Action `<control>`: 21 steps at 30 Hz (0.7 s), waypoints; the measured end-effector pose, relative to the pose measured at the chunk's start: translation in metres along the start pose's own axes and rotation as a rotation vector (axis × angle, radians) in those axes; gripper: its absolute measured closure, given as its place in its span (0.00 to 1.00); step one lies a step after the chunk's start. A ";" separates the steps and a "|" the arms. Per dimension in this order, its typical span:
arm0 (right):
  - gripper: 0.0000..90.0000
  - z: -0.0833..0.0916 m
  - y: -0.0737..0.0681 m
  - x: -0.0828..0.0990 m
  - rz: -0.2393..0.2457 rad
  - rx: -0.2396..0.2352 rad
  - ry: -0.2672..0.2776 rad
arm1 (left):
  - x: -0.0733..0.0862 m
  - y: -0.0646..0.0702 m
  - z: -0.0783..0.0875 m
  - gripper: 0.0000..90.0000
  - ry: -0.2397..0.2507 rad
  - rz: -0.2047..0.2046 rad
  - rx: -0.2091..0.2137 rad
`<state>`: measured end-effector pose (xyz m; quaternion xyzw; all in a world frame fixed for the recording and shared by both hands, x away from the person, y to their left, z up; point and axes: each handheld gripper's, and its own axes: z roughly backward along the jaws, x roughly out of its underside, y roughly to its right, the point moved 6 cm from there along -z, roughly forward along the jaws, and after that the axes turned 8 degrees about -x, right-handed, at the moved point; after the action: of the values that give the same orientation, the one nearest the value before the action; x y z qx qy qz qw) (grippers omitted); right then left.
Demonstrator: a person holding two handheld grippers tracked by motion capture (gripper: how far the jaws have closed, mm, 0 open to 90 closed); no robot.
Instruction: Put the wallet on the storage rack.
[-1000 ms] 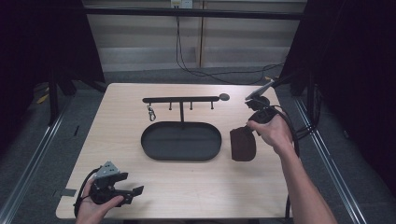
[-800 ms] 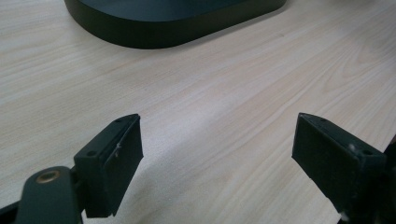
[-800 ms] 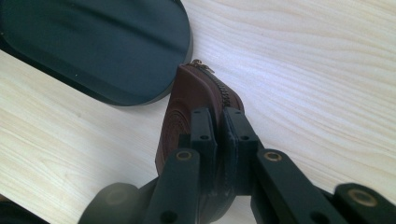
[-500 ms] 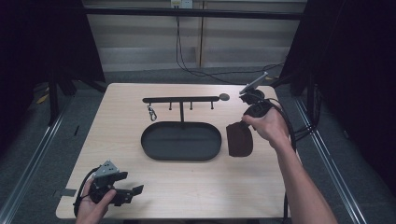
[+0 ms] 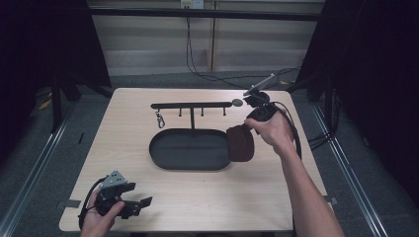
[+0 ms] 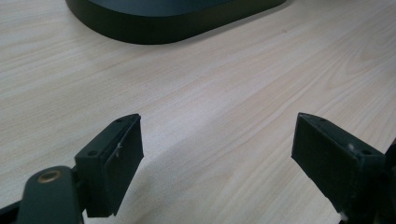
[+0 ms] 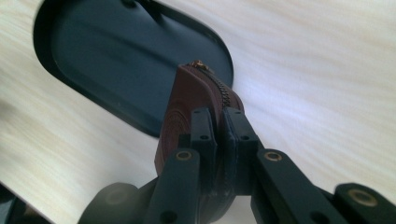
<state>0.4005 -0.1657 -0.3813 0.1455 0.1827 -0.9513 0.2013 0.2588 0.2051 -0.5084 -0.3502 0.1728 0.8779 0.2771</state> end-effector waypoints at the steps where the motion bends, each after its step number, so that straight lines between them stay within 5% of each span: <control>1: 0.93 0.000 -0.003 -0.001 0.012 0.004 0.024 | 0.000 0.001 0.001 0.18 0.001 -0.002 0.002; 9: 0.93 -0.017 -0.014 -0.004 -0.017 -0.154 0.050 | 0.000 0.003 0.001 0.18 0.003 -0.007 0.008; 21: 0.94 -0.036 -0.006 -0.010 -0.089 -0.217 0.117 | -0.001 0.002 0.000 0.18 0.006 -0.006 0.006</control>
<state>0.4143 -0.1426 -0.4077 0.1698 0.3025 -0.9237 0.1624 0.2583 0.2035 -0.5072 -0.3527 0.1753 0.8754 0.2802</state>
